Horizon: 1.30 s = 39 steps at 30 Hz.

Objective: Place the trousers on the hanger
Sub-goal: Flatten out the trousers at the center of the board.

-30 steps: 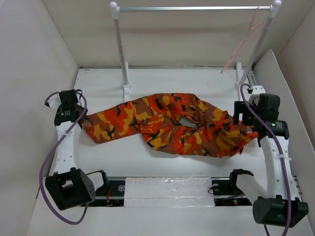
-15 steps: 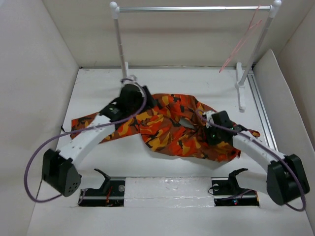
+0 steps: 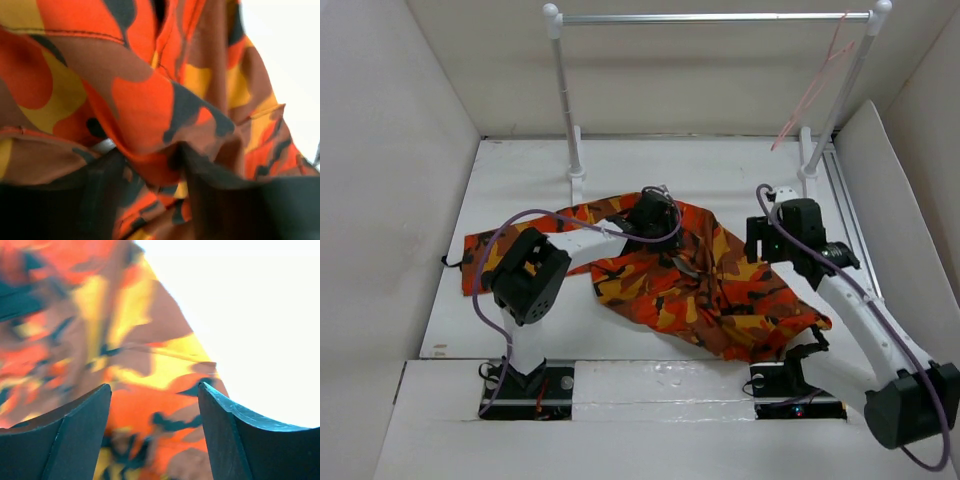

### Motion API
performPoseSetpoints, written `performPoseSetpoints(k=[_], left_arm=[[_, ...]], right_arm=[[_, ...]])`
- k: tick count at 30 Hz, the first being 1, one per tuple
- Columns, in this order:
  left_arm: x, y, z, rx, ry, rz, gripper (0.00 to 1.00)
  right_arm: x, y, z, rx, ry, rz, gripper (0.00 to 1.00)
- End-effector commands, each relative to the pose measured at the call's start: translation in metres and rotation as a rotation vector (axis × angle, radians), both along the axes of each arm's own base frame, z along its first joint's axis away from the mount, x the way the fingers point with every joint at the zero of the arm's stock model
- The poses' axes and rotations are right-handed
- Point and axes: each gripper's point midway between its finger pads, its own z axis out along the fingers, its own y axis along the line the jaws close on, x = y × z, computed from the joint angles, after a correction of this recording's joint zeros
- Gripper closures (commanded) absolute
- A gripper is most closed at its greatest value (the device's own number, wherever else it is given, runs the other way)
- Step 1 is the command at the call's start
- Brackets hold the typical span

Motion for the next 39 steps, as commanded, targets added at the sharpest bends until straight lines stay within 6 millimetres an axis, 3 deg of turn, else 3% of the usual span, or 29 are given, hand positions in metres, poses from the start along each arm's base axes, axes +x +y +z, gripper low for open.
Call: performPoseSetpoints(k=[1, 2, 3, 4, 5, 6, 8, 10, 12, 14, 15, 16, 17, 19, 20, 21, 22, 23, 24, 28, 30, 32, 33, 34, 36, 37, 39], left_arm=[[0.013, -0.007, 0.013, -0.037, -0.029, -0.002, 0.65], [0.01, -0.003, 0.006, -0.019, -0.019, -0.002, 0.8], [0.014, 0.007, 0.009, -0.013, -0.033, 0.03, 0.87], [0.011, 0.025, -0.006, 0.007, 0.007, 0.071, 0.93], [0.009, 0.032, -0.007, 0.003, 0.017, 0.083, 0.99], [0.006, 0.035, 0.003, -0.012, 0.0, 0.086, 1.0], [0.001, 0.049, -0.003, 0.034, -0.012, 0.102, 1.0], [-0.002, 0.068, -0.007, 0.079, -0.002, 0.146, 1.0], [-0.002, 0.073, 0.0, 0.057, -0.023, 0.156, 1.0], [-0.007, 0.077, -0.005, 0.066, -0.014, 0.159, 1.0], [-0.006, 0.08, -0.007, 0.067, -0.01, 0.159, 1.0], [-0.007, 0.079, -0.007, 0.065, -0.007, 0.152, 1.0], [-0.007, 0.078, -0.007, 0.063, -0.005, 0.146, 1.0], [-0.007, 0.076, -0.002, 0.054, -0.013, 0.141, 1.0], [-0.007, 0.076, 0.001, 0.048, -0.018, 0.14, 1.0], [-0.007, 0.076, 0.009, 0.033, -0.034, 0.14, 1.0], [-0.006, 0.076, 0.02, 0.018, -0.057, 0.138, 1.0], [-0.006, 0.075, 0.027, 0.006, -0.07, 0.139, 1.0], [-0.007, 0.075, 0.032, -0.002, -0.077, 0.132, 1.0], [-0.017, 0.078, 0.056, -0.042, -0.112, 0.107, 1.0], [-0.02, 0.078, 0.057, -0.047, -0.107, 0.099, 1.0], [-0.021, 0.078, 0.056, -0.041, -0.096, 0.094, 0.96], [-0.02, 0.076, 0.059, -0.043, -0.098, 0.093, 0.9], [-0.021, 0.078, 0.057, -0.032, -0.088, 0.091, 0.75], [-0.022, 0.078, 0.058, -0.01, -0.093, 0.086, 0.6], [-0.021, 0.08, 0.061, -0.004, -0.1, 0.094, 0.46], [-0.02, 0.089, 0.069, 0.024, -0.133, 0.113, 0.37]], right_arm=[[0.013, -0.038, -0.046, -0.086, 0.1, -0.083, 0.24], [0.016, -0.043, -0.063, -0.101, 0.14, -0.093, 0.22], [0.012, -0.049, -0.08, -0.111, 0.164, -0.102, 0.21], [0.017, -0.054, -0.085, -0.075, 0.154, -0.118, 0.2], [0.017, -0.059, -0.09, -0.064, 0.165, -0.136, 0.18], [0.017, -0.067, -0.095, -0.079, 0.157, -0.133, 0.17], [0.017, -0.08, -0.102, -0.036, 0.151, -0.175, 0.17], [0.015, -0.065, -0.116, 0.066, 0.172, -0.121, 0.18], [0.012, -0.047, -0.131, 0.097, 0.212, -0.061, 0.2], [0.01, -0.031, -0.136, 0.131, 0.215, -0.001, 0.25], [0.017, -0.026, -0.134, 0.14, 0.184, 0.018, 0.34], [0.017, -0.016, -0.136, 0.181, 0.19, 0.056, 0.52], [0.025, -0.011, -0.13, 0.205, 0.178, 0.08, 0.75], [0.036, -0.008, -0.12, 0.22, 0.158, 0.109, 1.0], [0.054, -0.014, -0.099, 0.205, 0.104, 0.093, 1.0], [0.06, -0.022, -0.087, 0.186, 0.089, 0.068, 1.0], [0.08, -0.048, -0.044, 0.125, -0.038, -0.011, 1.0], [0.089, -0.049, -0.028, 0.123, -0.077, -0.009, 1.0], [0.094, -0.069, -0.011, 0.082, -0.11, -0.077, 1.0], [0.115, -0.108, 0.099, -0.038, -0.355, -0.22, 1.0], [0.117, -0.116, 0.105, -0.06, -0.357, -0.242, 1.0], [0.119, -0.13, 0.097, -0.077, -0.324, -0.279, 1.0], [0.124, -0.136, 0.084, -0.079, -0.287, -0.295, 1.0], [0.126, -0.142, 0.08, -0.084, -0.275, -0.314, 1.0], [0.132, -0.168, 0.067, -0.12, -0.251, -0.399, 1.0], [0.135, -0.175, 0.064, -0.118, -0.253, -0.42, 1.0], [0.147, -0.198, 0.066, -0.11, -0.285, -0.48, 1.0]])
